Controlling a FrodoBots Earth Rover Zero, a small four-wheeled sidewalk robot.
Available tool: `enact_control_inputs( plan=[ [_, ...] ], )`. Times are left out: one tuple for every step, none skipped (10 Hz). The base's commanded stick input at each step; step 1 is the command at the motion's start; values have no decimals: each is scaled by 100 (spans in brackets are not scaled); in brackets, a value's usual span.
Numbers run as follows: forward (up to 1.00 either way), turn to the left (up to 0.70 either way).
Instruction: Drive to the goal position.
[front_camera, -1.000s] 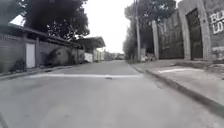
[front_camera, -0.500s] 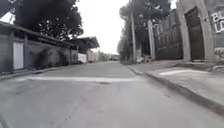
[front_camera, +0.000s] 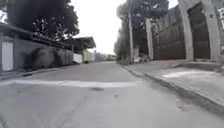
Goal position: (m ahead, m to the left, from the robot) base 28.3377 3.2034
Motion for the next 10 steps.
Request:
enact_control_inputs(
  plan=[
    [100,0],
    [100,0],
    [100,0],
    [100,0],
    [100,0],
    [100,-34],
    [100,-40],
    [100,-40],
    [100,-40],
    [100,-40]
  ],
)
